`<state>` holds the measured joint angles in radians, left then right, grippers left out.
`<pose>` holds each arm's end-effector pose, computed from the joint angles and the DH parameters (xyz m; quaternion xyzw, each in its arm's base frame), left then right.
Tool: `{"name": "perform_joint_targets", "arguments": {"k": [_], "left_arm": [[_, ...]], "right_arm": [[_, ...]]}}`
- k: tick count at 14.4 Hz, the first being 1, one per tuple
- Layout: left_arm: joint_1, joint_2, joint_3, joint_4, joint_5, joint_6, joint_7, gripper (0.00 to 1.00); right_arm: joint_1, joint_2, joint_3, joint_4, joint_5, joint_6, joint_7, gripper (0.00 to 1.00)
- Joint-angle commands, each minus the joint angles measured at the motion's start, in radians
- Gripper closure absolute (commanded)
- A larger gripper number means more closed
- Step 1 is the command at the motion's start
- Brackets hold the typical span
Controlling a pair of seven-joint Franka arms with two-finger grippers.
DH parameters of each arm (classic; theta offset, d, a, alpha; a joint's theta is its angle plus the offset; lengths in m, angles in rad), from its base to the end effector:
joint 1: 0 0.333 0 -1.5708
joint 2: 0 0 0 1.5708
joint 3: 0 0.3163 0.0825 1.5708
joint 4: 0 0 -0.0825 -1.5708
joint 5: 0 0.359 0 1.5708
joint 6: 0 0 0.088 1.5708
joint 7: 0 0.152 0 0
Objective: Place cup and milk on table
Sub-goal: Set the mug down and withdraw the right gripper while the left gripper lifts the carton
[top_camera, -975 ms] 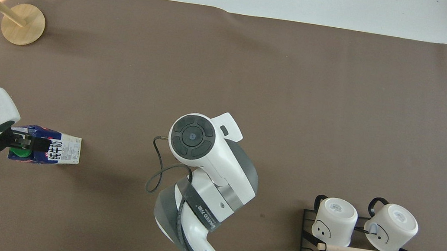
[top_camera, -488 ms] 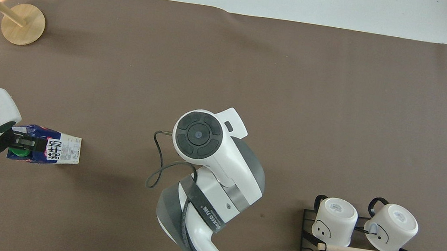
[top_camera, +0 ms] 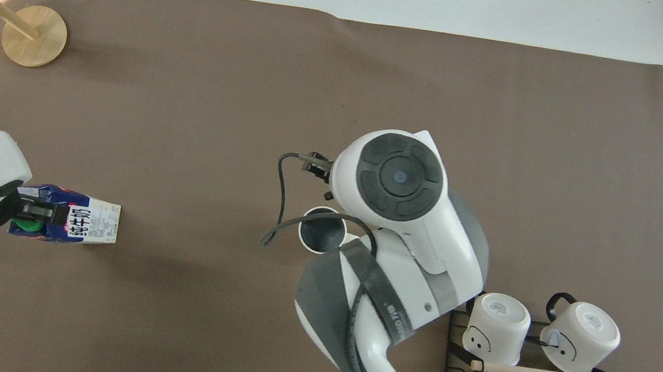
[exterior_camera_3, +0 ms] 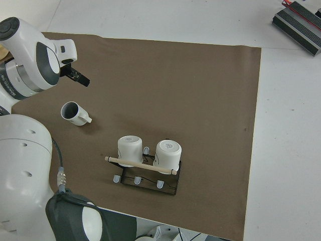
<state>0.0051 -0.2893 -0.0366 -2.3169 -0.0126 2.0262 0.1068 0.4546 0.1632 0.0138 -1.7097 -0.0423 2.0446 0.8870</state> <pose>0.4350 -0.0152 0.4232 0.9978 -0.0656 -0.0008 0.0005 0.5488 0.2727 0.4690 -0.9760 0.1993 -0.0784 0.0394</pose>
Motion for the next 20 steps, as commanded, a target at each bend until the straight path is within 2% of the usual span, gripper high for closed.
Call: {"name": "perform_joint_targets", "arguments": {"k": [1,4,8,11,16,19,20], "left_arm": [[-0.014,-0.011,0.006,0.010,0.013,-0.027,-0.016,0.48],[-0.019,-0.007,0.001,0.066,0.009,-0.055,-0.047,0.49],[-0.125,0.064,0.001,0.184,0.006,-0.101,-0.201,0.48],[-0.220,0.124,0.000,0.298,0.005,-0.159,-0.336,0.49],[-0.368,0.131,0.000,0.324,-0.024,-0.126,-0.533,0.48],[-0.444,0.136,0.000,0.326,-0.026,-0.098,-0.605,0.48],[-0.464,0.168,0.000,0.335,-0.024,-0.093,-0.627,0.48]], "right_arm": [[-0.046,-0.045,0.009,-0.039,-0.011,-0.001,-0.017,0.00],[-0.100,-0.064,0.009,-0.039,-0.011,-0.001,-0.095,0.00],[-0.194,-0.093,0.009,-0.037,-0.011,-0.012,-0.238,0.00],[-0.244,-0.148,0.009,-0.037,-0.010,-0.119,-0.316,0.00],[-0.304,-0.200,0.008,-0.019,-0.010,-0.221,-0.425,0.00],[-0.347,-0.176,0.008,0.041,-0.005,-0.305,-0.540,0.00],[-0.356,-0.176,0.008,0.050,-0.005,-0.307,-0.548,0.00]]}}
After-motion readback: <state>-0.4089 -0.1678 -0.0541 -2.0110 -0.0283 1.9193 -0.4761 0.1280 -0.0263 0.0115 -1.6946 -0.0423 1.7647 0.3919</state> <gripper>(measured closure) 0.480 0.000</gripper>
